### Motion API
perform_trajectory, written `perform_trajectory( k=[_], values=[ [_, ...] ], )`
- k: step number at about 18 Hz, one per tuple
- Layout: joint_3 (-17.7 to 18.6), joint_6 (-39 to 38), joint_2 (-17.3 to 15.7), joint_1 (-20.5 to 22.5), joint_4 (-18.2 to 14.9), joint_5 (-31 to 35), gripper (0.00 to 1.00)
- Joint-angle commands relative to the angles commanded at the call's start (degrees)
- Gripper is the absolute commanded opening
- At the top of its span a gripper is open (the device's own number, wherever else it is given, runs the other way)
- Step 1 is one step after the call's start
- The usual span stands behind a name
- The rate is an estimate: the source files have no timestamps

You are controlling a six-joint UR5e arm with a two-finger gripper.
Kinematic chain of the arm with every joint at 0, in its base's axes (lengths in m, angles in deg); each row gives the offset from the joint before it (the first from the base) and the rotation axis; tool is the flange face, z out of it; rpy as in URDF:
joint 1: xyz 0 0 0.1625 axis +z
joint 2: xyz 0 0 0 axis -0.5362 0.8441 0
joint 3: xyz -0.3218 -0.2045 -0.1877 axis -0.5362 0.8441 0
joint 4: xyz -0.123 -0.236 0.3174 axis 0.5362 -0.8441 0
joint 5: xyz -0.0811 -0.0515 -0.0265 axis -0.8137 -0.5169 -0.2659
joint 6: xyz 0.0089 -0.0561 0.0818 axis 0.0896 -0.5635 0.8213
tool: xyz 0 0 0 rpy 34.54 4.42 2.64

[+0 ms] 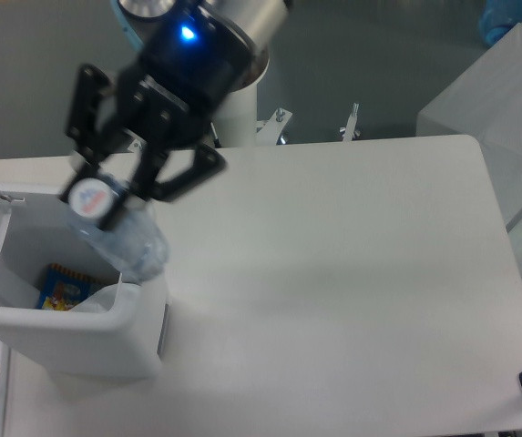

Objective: Place the trash in the trash can
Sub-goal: 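Carry the bottle over the white bin and lower it in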

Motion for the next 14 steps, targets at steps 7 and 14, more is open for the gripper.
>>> perform_trajectory(
  k=[7, 14],
  values=[
    [3.51, 0.35, -0.27, -3.61, 1.49, 0.0, 0.0],
    [7.21, 0.62, 0.61, -3.79, 5.8, 0.0, 0.69]
  ],
)
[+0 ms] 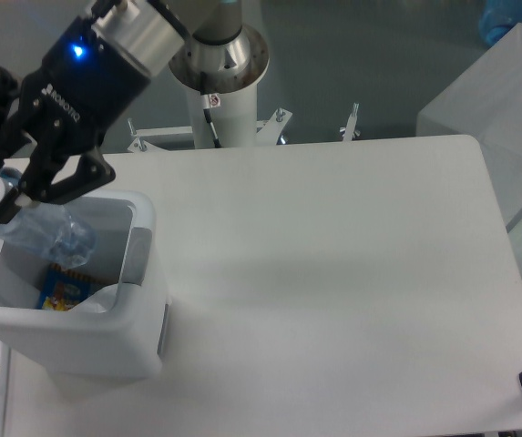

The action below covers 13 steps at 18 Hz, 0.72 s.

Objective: Place the trash in the trash can
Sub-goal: 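Carry the bottle over the white bin and lower it in, then open the gripper to drop the bottle into the bin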

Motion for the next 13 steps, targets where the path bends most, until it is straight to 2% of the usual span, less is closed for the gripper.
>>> perform_trajectory(
  k=[2, 3, 7, 13],
  values=[
    [0.09, 0.0, -0.09, 0.0, 0.0, 0.17, 0.91],
    [0.44, 0.09, -0.09, 0.09, 0.0, 0.44, 0.99],
    [1.32, 0.26, -0.17, 1.23, 0.0, 0.53, 1.0],
    [1.41, 1.49, 1.05, 9.04, 0.0, 0.7, 1.0]
  ],
)
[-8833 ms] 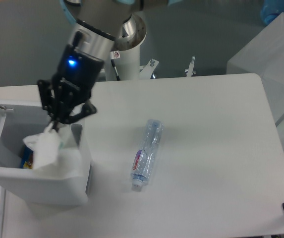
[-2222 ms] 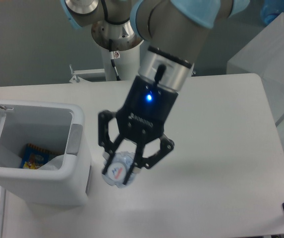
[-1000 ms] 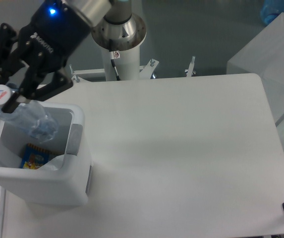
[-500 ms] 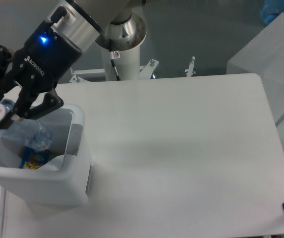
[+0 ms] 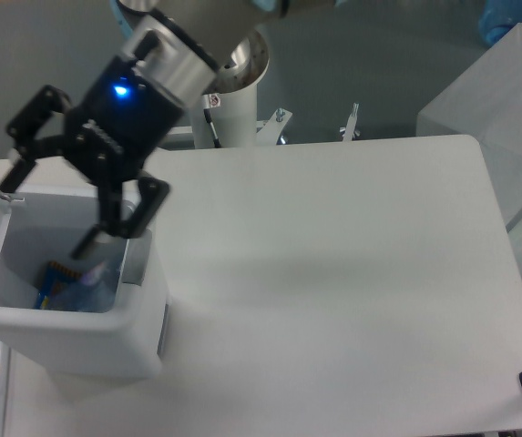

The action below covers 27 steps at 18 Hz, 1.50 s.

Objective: Place the trash in the trash can

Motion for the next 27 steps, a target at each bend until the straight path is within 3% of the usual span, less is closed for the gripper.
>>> perform_trajectory(
  k=[7, 10, 15, 19, 21, 23, 25, 27],
  values=[
    [1.24, 10.54, 4.39, 10.9, -0.18, 2.62, 1.0],
    [0.7, 14.41, 6.15, 12.23, -0.18, 9.47, 1.0],
    [3.51, 24.51, 8.7, 12.06, -0.26, 29.49, 1.0],
    [3.95, 27.33, 9.94, 11.88, -1.49, 39.01, 1.0],
    [4.22, 35.12, 9.94, 11.71, -3.68, 41.91, 1.0],
    [3.43, 40.77, 10.46, 11.62, -9.11, 46.56, 1.0],
    [1.68, 44.55, 11.08, 11.44, -13.87, 49.91, 1.0],
    [0.45, 45.62, 11.96, 11.18, -16.16, 51.15, 1.0]
  ],
)
